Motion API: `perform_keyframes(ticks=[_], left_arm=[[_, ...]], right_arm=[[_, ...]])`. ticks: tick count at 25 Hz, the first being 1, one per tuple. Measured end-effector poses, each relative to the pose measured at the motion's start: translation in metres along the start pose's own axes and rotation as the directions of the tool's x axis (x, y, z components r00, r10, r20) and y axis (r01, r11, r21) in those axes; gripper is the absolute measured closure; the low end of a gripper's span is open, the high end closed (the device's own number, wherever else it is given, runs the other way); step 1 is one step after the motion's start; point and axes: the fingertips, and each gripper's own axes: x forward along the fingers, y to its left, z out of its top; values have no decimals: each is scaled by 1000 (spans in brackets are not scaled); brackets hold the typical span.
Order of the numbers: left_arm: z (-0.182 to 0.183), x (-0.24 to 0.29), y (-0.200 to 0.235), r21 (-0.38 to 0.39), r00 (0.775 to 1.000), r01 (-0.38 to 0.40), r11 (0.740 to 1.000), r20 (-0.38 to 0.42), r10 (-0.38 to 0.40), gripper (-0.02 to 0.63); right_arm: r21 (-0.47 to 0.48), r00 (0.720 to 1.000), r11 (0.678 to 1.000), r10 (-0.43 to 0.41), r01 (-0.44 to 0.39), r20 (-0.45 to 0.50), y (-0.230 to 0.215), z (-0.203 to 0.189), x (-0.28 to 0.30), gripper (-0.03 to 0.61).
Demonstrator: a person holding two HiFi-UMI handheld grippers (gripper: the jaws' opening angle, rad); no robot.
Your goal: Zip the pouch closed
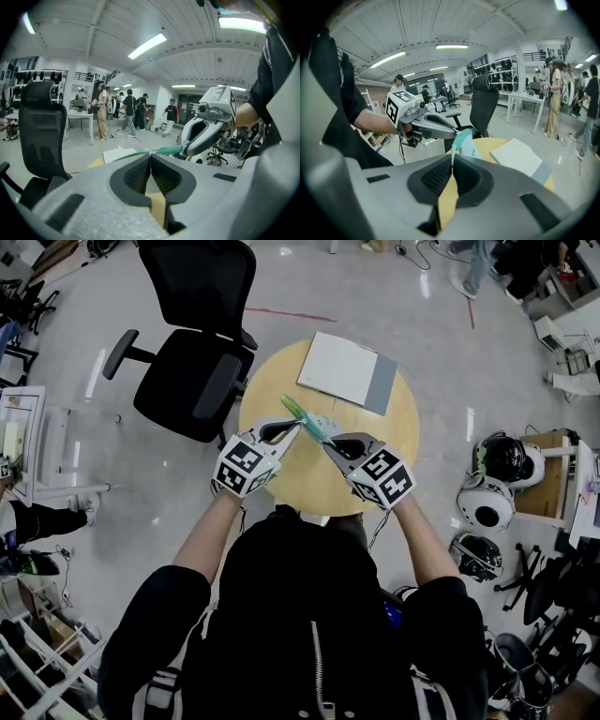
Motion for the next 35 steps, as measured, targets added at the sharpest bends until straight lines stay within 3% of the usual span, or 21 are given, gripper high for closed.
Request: perform_keyframes(ticks=[4,21,25,35], left_arm=[[-4,-9,18,-40,999,-40,998,2,40,606],[-20,-38,59,-47,991,-135,990,-30,133,600],[-27,-40,70,-86,984,-174,981,-53,170,586],[-34,-41,64,-106,988,-151,983,-33,148,573]], right_arm=[[5,1000,1000,-3,3,0,1,-4,-4,568],[33,1000,999,-15,14,26,1,-9,-18,567],[39,999,999,-24,23,32,-1,-8,-21,567],[97,991,992,-95,86,91,-18,2,-25,566]])
